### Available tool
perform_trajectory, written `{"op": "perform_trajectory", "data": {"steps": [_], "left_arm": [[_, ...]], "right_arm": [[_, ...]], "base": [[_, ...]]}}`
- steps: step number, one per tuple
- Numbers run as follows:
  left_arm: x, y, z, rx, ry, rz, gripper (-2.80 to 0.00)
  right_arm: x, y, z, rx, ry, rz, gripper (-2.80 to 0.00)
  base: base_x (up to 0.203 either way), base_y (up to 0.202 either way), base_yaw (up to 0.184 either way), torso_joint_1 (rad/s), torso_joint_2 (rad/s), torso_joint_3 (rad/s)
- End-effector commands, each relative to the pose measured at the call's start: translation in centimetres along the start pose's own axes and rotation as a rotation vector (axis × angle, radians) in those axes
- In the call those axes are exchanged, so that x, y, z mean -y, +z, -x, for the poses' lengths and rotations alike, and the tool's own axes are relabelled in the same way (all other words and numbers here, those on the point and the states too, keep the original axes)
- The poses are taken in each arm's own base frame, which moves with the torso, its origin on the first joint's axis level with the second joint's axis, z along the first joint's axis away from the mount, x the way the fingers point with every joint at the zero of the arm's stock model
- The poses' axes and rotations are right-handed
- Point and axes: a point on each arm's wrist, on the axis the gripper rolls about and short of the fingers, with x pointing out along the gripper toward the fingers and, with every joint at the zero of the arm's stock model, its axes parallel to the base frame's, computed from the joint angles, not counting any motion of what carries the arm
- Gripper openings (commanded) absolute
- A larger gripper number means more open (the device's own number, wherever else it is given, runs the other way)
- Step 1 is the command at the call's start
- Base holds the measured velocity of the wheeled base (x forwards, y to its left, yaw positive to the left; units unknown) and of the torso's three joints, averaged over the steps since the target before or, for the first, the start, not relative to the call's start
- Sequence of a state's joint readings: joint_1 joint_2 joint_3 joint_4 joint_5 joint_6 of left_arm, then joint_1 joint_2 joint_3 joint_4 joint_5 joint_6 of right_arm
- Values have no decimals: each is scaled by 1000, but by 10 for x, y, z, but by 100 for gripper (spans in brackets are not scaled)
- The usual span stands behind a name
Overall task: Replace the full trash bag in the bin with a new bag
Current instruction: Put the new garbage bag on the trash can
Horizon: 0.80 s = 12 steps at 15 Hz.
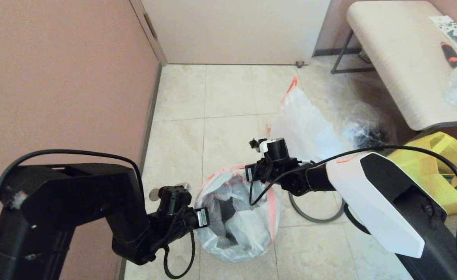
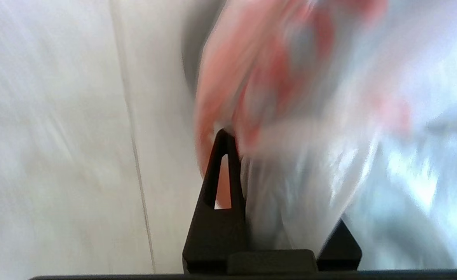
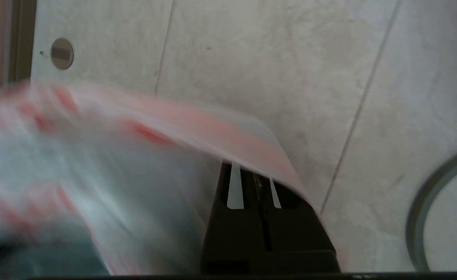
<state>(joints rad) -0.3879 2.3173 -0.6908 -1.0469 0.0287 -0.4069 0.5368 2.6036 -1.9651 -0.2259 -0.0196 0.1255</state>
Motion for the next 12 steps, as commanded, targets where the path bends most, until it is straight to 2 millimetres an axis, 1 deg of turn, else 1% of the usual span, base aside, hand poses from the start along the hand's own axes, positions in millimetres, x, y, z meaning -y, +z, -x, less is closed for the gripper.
{"op": "perform_trajectory", "data": {"steps": [1, 3, 6, 8, 10, 12], "left_arm": [[-14, 2, -6, 64, 32, 23, -280], [-14, 3, -8, 69, 39, 23, -280], [-14, 3, -9, 61, 51, 24, -280], [-14, 5, -12, 52, 66, 25, -280], [-14, 5, -13, 45, 84, 24, -280], [-13, 5, -13, 44, 82, 23, -280]], "right_arm": [[14, 20, 12, 33, -14, -33, -280], [18, 31, 23, 19, -21, -54, -280], [16, 48, 43, 8, -9, -93, -280], [13, 57, 62, -10, -6, -122, -280], [11, 59, 81, -82, -2, -146, -280], [9, 62, 106, -166, 35, -176, -280]], "base": [[0, 0, 0, 0, 0, 0], [0, 0, 0, 0, 0, 0], [0, 0, 0, 0, 0, 0], [0, 0, 0, 0, 0, 0], [0, 0, 0, 0, 0, 0], [0, 0, 0, 0, 0, 0]]}}
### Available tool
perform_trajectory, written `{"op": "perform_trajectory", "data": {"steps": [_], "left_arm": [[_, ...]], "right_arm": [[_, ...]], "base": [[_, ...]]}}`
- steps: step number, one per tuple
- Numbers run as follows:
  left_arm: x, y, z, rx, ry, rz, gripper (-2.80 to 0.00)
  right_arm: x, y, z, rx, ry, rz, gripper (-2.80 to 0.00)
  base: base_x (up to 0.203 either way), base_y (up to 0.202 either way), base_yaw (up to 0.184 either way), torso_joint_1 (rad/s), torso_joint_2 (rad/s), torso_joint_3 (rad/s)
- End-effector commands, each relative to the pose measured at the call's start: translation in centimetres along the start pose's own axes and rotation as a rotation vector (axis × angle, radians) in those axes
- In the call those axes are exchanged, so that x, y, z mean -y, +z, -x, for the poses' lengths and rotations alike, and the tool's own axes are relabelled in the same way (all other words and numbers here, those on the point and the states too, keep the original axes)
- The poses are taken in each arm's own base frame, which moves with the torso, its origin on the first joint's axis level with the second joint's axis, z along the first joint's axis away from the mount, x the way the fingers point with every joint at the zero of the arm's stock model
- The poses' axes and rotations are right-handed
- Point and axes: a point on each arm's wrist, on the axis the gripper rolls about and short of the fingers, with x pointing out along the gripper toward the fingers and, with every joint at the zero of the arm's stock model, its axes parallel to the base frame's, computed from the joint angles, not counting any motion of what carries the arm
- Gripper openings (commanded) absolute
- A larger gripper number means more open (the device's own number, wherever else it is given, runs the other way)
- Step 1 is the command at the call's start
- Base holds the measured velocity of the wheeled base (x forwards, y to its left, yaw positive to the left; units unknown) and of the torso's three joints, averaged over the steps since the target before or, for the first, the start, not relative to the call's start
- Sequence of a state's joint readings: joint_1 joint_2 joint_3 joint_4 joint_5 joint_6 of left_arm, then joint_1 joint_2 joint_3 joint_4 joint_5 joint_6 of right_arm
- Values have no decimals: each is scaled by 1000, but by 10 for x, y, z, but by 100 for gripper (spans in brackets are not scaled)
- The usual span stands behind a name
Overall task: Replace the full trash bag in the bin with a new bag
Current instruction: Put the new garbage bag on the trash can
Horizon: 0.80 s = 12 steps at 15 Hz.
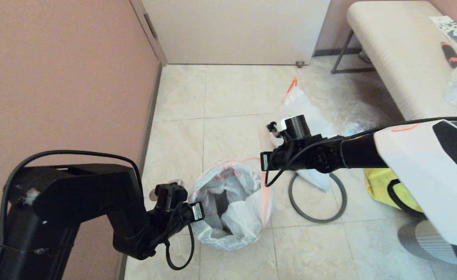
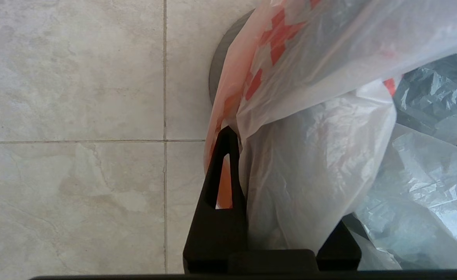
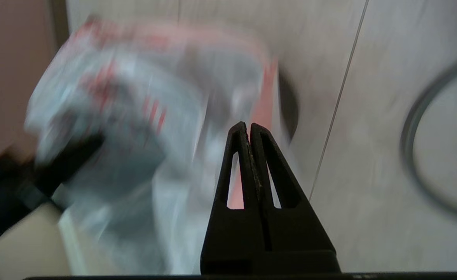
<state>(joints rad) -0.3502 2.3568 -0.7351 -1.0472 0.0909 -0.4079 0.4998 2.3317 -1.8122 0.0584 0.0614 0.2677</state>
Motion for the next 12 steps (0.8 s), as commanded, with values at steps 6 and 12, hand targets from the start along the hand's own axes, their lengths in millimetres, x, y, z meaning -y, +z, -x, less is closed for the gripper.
{"op": "perform_trajectory", "data": {"steps": [6, 12], "left_arm": [[5, -2, 2, 4, -2, -8, 0], [31, 25, 58, 49, -83, -23, 0]], "right_arm": [[-23, 1, 56, -64, 57, -56, -280], [-37, -4, 60, -26, -68, -20, -280]], "base": [[0, 0, 0, 0, 0, 0], [0, 0, 0, 0, 0, 0]]}}
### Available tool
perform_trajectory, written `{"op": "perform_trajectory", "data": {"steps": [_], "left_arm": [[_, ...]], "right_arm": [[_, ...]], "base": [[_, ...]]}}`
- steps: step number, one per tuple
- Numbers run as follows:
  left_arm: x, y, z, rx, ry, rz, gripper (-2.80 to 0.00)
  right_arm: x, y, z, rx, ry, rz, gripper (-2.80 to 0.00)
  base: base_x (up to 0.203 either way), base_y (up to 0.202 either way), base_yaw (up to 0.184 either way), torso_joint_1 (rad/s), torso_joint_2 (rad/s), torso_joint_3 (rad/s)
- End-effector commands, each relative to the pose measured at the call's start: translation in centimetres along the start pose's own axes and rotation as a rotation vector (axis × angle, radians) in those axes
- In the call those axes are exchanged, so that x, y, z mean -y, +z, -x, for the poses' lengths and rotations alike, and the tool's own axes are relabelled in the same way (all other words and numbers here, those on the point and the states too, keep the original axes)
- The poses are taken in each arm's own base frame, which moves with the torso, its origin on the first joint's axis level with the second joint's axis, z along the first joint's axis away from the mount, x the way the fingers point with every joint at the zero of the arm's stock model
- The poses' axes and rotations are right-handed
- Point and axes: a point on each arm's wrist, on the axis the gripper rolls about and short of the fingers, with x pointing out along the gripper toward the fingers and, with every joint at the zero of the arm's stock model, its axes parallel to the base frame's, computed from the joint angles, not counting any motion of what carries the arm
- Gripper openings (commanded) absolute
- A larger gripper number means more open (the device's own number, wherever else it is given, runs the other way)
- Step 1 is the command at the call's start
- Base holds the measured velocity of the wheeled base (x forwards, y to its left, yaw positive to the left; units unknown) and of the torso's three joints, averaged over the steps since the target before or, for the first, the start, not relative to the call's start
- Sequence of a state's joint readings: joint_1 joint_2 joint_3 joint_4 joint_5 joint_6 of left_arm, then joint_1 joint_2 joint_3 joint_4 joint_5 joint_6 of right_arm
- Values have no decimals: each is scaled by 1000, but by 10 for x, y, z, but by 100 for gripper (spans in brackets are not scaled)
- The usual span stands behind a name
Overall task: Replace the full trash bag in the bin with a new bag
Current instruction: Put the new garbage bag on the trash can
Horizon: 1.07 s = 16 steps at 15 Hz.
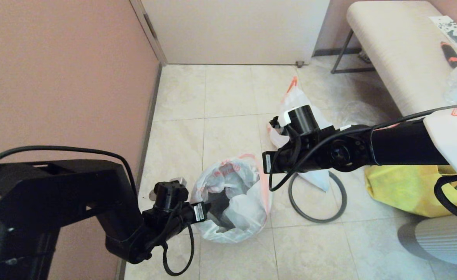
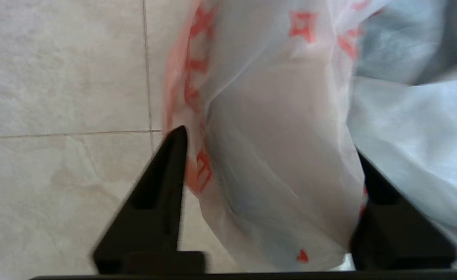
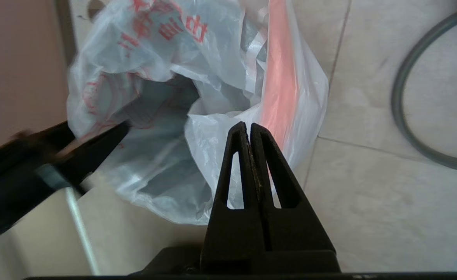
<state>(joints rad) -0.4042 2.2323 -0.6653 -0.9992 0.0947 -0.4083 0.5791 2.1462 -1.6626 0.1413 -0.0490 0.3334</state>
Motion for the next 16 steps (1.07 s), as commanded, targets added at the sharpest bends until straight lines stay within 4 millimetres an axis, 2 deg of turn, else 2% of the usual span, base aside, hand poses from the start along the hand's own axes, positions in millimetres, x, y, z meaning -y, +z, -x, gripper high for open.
{"op": "perform_trajectory", "data": {"steps": [1, 3, 4, 5, 6, 9, 11, 13, 16], "left_arm": [[18, 22, 39, 62, -61, -2, 0], [24, 28, 65, 83, -87, -3, 0], [21, 29, 71, 86, -81, 3, 0], [10, 33, 69, 93, -51, 22, -280], [-1, 35, 60, 89, -19, 42, -280], [-34, 24, 10, 111, 36, 110, -280], [-42, 15, -14, 182, 17, 113, -280], [-48, 13, -29, 208, -5, 91, -280], [-56, 13, -35, 190, -41, 91, -280]], "right_arm": [[-2, -1, 1, 7, -30, 3, -280], [1, -7, -7, -8, -60, 6, -280], [2, -9, -11, -14, -70, 7, -280], [2, -13, -15, -25, -75, 9, -280], [-1, -20, -23, -48, -75, 19, -280], [-10, -41, -46, -94, -105, 94, -280], [-15, -53, -59, -91, -187, 165, -280], [-26, -60, -65, -84, -182, 205, -280], [-40, -67, -73, -76, -183, 243, -280]], "base": [[0, 0, 0, 0, 0, 0], [0, 0, 0, 0, 0, 0], [0, 0, 0, 0, 0, 0], [0, 0, 0, 0, 0, 0], [0, 0, 0, 0, 0, 0], [0, 0, 0, 0, 0, 0], [0, 0, 0, 0, 0, 0], [0, 0, 0, 0, 0, 0], [0, 0, 0, 0, 0, 0]]}}
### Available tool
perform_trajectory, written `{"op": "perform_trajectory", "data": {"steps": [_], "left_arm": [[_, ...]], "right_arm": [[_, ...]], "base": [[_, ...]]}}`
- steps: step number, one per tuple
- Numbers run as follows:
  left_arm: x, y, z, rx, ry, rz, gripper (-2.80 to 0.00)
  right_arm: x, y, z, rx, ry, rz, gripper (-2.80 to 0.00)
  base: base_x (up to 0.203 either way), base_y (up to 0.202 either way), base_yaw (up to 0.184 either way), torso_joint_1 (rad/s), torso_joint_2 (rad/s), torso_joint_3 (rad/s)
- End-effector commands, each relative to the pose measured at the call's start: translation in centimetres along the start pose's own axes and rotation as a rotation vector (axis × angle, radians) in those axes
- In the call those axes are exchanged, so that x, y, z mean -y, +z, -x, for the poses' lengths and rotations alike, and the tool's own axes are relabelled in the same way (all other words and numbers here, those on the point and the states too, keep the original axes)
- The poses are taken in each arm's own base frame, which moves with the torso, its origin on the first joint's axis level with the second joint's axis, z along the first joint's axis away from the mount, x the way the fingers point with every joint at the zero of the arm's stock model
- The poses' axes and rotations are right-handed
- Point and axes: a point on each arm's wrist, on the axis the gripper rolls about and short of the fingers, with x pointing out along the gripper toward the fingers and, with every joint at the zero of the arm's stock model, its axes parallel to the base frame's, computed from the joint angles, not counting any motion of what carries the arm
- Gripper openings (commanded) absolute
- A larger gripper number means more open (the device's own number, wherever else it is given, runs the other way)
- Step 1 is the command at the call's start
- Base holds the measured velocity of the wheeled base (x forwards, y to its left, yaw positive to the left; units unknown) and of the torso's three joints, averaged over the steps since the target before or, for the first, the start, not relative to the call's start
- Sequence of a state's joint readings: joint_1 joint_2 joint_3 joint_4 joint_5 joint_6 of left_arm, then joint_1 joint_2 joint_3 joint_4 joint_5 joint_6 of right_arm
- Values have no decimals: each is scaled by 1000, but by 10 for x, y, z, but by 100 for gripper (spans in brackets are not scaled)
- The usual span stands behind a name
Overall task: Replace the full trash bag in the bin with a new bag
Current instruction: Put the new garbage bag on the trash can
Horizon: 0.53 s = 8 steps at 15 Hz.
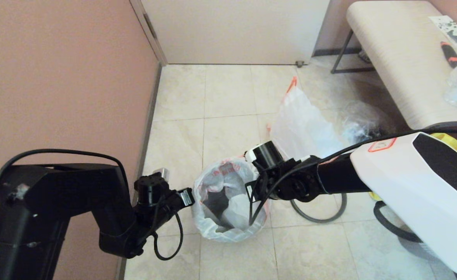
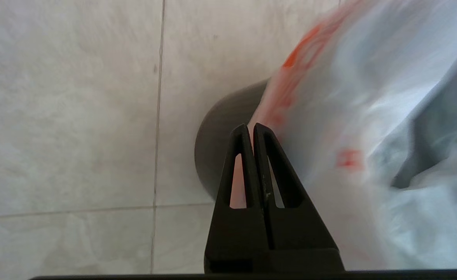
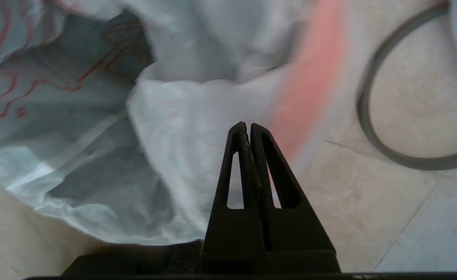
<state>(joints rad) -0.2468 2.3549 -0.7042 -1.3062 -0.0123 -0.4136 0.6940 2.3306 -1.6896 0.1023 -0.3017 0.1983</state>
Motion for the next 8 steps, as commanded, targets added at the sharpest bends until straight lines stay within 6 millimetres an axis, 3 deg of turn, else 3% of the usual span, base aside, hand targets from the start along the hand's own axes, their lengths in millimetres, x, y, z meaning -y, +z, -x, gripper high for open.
{"op": "perform_trajectory", "data": {"steps": [1, 3, 8], "left_arm": [[-9, -10, -7, -26, 17, 6, -280], [-9, -11, -8, -30, 19, 5, -280], [-8, -11, -9, -22, 21, 5, -280]], "right_arm": [[-15, -10, -15, -18, 0, 33, -280], [-21, -15, -30, -13, -54, 68, -280], [-18, -17, -42, 4, -142, 85, -280]], "base": [[0, 0, 0, 0, 0, 0], [0, 0, 0, 0, 0, 0], [0, 0, 0, 0, 0, 0]]}}
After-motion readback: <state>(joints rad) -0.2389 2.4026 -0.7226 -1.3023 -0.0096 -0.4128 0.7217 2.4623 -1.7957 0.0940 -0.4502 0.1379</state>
